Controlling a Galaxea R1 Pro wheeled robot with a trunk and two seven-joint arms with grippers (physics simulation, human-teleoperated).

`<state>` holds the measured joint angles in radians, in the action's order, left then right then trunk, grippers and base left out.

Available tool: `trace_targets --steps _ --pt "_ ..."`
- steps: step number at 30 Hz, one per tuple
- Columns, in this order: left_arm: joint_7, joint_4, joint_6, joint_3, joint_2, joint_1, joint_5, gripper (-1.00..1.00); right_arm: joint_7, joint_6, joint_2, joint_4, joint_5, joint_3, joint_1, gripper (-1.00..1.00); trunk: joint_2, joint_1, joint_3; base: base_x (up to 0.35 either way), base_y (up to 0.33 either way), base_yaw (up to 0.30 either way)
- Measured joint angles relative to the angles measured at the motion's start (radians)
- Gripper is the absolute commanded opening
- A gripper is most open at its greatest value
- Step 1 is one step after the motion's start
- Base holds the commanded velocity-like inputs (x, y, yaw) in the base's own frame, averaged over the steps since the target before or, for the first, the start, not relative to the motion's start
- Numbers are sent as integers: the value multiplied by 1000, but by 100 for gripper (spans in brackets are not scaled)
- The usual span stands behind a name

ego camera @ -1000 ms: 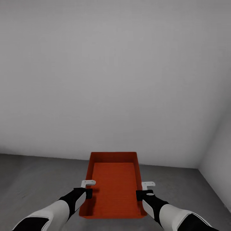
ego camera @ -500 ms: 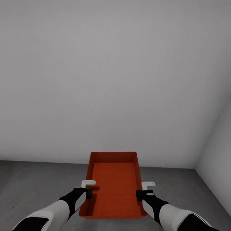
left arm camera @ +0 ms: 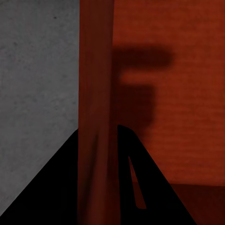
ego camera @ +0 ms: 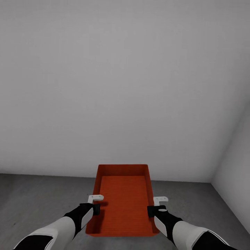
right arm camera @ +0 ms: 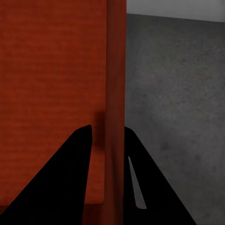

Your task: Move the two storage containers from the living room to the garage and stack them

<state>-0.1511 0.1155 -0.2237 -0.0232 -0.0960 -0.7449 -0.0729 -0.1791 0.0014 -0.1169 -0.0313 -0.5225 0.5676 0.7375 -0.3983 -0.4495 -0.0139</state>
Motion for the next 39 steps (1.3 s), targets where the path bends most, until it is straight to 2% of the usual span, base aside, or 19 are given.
trace_targets --steps 9,39 --pt "-1 0 0 -2 0 0 -3 -100 0 0 0 0 0 0 0 -100 0 0 0 0 0 0" --pt "-1 0 0 -2 0 0 -2 -100 0 1 0 0 0 0 0 -100 -210 -115 -94 0 0 0"
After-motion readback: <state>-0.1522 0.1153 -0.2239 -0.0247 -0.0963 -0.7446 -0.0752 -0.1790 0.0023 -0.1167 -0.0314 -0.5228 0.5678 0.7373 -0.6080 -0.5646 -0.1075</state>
